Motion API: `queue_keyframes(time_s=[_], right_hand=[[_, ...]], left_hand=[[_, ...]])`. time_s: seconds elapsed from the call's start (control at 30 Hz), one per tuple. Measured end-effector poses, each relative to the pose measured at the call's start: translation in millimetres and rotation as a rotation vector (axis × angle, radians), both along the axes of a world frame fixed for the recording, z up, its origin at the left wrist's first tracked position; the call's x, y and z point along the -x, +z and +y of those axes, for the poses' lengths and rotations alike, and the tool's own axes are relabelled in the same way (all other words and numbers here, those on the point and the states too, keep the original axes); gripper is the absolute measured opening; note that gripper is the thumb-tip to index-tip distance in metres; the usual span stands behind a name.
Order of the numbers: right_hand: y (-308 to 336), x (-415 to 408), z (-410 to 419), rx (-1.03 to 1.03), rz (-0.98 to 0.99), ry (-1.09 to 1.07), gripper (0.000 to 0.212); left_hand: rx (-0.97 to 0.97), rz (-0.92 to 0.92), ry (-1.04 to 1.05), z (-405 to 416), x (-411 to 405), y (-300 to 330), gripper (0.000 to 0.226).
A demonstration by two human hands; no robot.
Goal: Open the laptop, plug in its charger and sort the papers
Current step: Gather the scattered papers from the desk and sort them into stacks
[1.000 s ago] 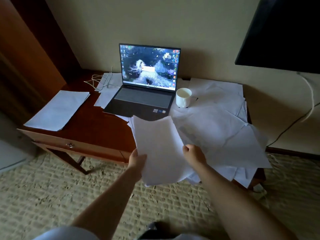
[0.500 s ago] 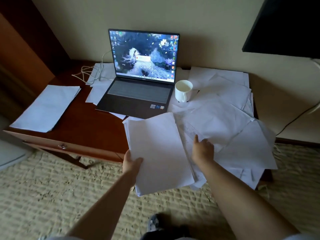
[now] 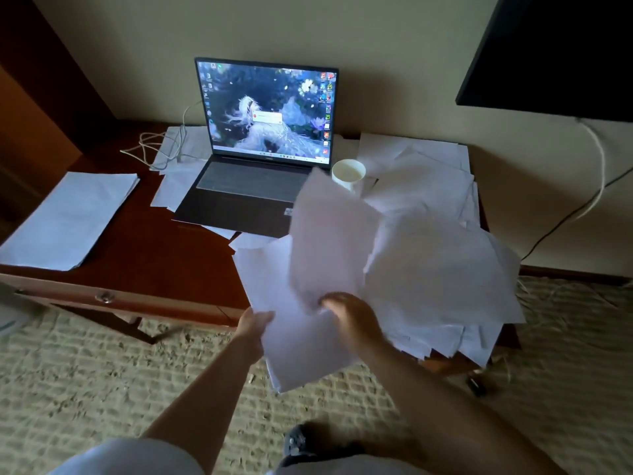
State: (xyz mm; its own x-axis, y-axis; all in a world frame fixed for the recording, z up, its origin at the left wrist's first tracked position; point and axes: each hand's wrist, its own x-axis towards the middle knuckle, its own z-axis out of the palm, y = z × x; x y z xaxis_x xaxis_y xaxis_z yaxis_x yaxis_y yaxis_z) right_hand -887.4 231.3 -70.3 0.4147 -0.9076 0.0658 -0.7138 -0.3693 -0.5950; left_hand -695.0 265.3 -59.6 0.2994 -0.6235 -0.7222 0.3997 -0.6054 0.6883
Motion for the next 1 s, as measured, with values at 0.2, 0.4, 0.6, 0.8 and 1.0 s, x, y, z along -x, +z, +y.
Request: queue_keyframes(time_s=[0.2,0.4,0.6,0.8,1.0], right_hand=[[-7.4,9.4,18.5,0.035,0.191,0.07,0.027],[-2.5,16.2,24.9,-0.266,0.175,0.034,0.03],[9.4,10.6,28.1,-0.459,0.168,-0.081,0.025],[0.0,43.1,13.3,-0.103,0.476,-0.364,0.034],[-11.6,64.0,-1.2,-0.366,0.704,-0.361,0.081]], left_hand=[[0.072,0.355,0.146,0.8,-4.4,2.9,0.051],[-0.023,0.327,-0.006,0.4,-10.3,-0.2,0.051],[0.03,-0.128,-0.098,-8.7,-1.0,-10.4,0.027],[0.145,-0.185,-0.101,-6.6,-1.0,-6.4,0.019],[0.129,-0.166,-0.009,10.5,3.0,-8.2,0.019]])
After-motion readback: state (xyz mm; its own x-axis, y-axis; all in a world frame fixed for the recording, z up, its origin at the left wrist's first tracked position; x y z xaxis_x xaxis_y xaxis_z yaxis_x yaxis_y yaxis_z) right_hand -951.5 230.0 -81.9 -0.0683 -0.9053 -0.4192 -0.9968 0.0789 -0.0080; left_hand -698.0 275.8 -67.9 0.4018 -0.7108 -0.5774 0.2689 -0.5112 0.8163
